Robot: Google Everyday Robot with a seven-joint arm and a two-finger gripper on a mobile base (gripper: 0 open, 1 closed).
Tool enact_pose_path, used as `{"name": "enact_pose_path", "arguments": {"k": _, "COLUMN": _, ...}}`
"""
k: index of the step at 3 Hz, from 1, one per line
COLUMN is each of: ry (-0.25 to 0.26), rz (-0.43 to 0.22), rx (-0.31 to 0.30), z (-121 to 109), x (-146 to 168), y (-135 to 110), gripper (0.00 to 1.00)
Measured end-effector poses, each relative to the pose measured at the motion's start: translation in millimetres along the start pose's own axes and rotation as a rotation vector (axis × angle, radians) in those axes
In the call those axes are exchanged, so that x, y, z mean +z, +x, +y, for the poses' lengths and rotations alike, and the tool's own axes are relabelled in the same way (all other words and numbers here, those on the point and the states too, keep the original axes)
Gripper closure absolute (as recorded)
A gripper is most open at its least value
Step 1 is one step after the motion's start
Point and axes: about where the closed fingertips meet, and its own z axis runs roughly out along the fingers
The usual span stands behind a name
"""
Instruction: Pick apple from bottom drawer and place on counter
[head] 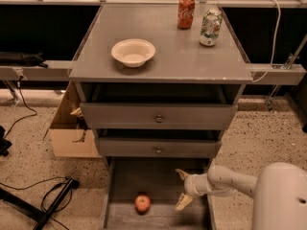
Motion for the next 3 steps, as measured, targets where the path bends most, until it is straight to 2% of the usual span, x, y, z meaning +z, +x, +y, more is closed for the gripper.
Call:
{"name": "enact_pose_path", "arguments": {"k": 1, "ry": -0.098, "rz": -0.039, "rx": -0.016, "z": 6, "x": 38, "y": -14, "gripper": 0.0}}
{"name": "enact_pose_path", "arguments": {"k": 2, "ry": -0.173, "rz": -0.082, "rx": -0.015, "z": 16, "x": 82, "y": -23, "gripper": 0.0}}
{"name": "enact_pose_path", "arguments": {"k": 3, "ry": -0.211, "rz": -0.127, "rx": -0.004, "z": 24, "x": 117, "y": -31, "gripper": 0.0}}
